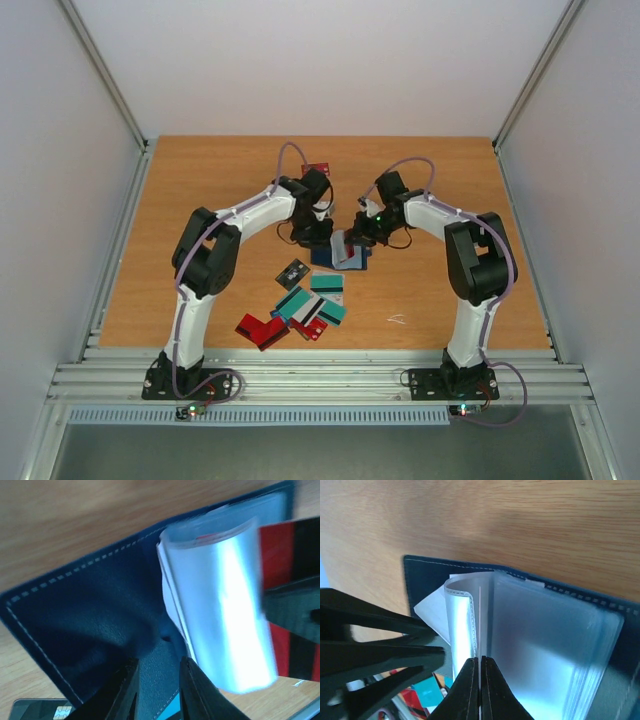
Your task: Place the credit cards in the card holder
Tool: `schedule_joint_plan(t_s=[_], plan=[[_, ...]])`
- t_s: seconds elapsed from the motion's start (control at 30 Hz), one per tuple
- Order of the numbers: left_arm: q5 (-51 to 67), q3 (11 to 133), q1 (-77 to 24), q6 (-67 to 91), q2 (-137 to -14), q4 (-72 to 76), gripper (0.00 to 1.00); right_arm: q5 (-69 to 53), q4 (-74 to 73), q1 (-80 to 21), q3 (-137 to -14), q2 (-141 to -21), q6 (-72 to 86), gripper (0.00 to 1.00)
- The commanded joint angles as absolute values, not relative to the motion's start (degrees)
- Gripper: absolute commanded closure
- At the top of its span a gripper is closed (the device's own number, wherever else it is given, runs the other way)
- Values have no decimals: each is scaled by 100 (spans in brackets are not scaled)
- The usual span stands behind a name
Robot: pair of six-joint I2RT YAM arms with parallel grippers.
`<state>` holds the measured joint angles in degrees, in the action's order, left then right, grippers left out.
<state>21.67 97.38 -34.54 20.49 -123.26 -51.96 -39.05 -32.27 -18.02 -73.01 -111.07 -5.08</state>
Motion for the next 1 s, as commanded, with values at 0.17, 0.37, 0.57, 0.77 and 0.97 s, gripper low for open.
schedule_joint_plan(t_s=[0.17,0.37,0.57,0.77,0.97], plan=[[2958,8809,-3193,2502,-11612,-4195,75,-4799,-2366,-1846,-7141,-11334,199,99],[3099,7931,-2961,2769,-10939,-3539,73,-5057,-2132,-1915,-7188,-11411,401,99],[3237,7658,-2756,2945,-10997,-3327,74,-5189,-2054,-1974,-7328,-11546,492,99],[3447,7612,-2760,3030,-10593,-3184,74,-5211,-2147,-2039,-7598,-11913,476,99],[4163,7608,-2760,3166,-10475,-2602,73,-5145,-2316,-2048,-7861,-12151,441,99]])
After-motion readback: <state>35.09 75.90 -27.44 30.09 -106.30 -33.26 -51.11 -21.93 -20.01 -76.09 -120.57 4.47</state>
